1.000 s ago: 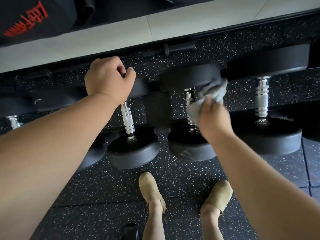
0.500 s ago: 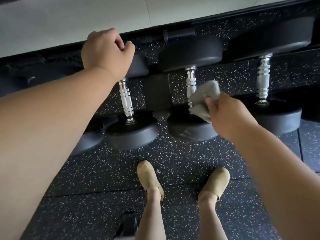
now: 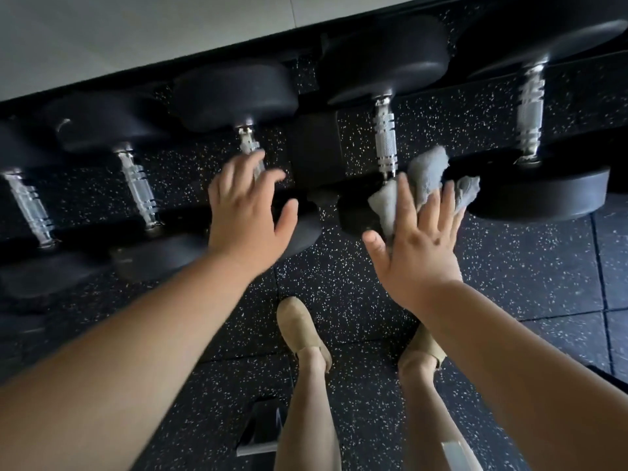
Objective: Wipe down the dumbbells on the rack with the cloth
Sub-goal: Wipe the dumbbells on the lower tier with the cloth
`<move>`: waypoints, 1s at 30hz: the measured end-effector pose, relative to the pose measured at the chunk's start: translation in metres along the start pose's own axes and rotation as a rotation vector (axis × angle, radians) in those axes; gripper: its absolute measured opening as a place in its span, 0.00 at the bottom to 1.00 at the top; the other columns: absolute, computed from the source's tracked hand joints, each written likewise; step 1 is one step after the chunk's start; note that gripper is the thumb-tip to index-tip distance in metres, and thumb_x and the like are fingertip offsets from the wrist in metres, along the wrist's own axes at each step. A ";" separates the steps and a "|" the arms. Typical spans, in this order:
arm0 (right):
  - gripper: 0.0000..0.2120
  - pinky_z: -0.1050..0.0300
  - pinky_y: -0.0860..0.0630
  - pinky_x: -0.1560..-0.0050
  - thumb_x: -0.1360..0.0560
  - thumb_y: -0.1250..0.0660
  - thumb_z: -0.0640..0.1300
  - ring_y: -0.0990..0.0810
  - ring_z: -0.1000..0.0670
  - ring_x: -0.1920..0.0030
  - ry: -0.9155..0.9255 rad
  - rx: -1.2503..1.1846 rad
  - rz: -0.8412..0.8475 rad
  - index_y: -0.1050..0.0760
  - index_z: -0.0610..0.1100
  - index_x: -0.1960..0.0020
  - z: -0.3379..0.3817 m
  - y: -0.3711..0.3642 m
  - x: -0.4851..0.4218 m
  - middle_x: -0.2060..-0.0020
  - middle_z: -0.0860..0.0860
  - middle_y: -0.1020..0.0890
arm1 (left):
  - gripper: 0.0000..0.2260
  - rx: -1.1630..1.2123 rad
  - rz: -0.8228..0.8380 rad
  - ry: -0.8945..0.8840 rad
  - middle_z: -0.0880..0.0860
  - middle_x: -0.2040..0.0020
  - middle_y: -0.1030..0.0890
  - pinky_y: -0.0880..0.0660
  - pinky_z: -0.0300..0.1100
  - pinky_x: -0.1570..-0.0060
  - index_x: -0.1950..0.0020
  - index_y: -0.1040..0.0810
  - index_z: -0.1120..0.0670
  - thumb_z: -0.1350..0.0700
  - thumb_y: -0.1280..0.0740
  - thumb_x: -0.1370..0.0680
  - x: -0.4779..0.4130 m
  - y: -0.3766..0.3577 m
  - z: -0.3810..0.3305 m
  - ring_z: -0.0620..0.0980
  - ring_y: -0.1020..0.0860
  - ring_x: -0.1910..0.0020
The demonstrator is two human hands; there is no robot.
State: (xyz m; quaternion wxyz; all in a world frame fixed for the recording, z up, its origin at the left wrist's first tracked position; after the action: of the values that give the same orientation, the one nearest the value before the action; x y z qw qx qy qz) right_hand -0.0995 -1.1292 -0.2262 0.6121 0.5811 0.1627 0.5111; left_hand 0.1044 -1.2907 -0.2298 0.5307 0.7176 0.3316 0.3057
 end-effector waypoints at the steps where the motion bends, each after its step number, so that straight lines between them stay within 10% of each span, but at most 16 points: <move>1: 0.39 0.25 0.56 0.23 0.20 0.63 0.72 0.56 0.30 0.19 0.012 -0.005 -0.029 0.56 0.51 0.16 0.004 -0.002 -0.002 0.20 0.35 0.46 | 0.19 -0.013 0.023 0.021 0.55 0.27 0.26 0.35 0.60 0.28 0.35 0.20 0.54 0.43 0.37 0.19 0.007 -0.007 0.001 0.61 0.32 0.25; 10: 0.16 0.32 0.42 0.24 0.20 0.30 0.51 0.30 0.37 0.26 0.560 0.210 -0.199 0.18 0.50 0.34 0.016 -0.022 -0.020 0.32 0.49 0.21 | 0.20 0.005 0.100 0.119 0.47 0.43 0.16 0.26 0.50 0.44 0.44 0.17 0.47 0.37 0.39 0.23 0.005 -0.018 -0.001 0.55 0.23 0.40; 24: 0.31 0.22 0.44 0.27 0.20 0.42 0.52 0.42 0.28 0.24 0.171 0.080 -0.198 0.38 0.39 0.20 -0.007 -0.006 -0.011 0.25 0.38 0.35 | 0.14 -0.013 -0.028 0.172 0.51 0.54 0.16 0.28 0.53 0.56 0.53 0.18 0.51 0.42 0.35 0.25 0.012 -0.026 -0.002 0.60 0.23 0.51; 30: 0.25 0.35 0.36 0.33 0.22 0.36 0.61 0.28 0.37 0.30 0.366 0.299 -0.231 0.24 0.48 0.30 0.024 -0.018 -0.032 0.38 0.43 0.22 | 0.13 -0.005 -0.068 0.150 0.51 0.56 0.17 0.29 0.50 0.58 0.54 0.19 0.52 0.43 0.34 0.25 0.013 -0.028 -0.002 0.60 0.23 0.53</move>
State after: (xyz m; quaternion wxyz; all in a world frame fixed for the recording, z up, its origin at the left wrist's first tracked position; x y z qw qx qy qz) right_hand -0.0863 -1.1646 -0.2483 0.5341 0.5404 0.4096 0.5049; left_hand 0.1061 -1.2730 -0.2547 0.5160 0.6797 0.3939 0.3413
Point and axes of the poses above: each hand's wrist, its own x-axis away from the middle knuckle, its own y-axis out of the back of the hand, z = x × y, the point moved 1 cm from there along -x, towards the middle knuckle
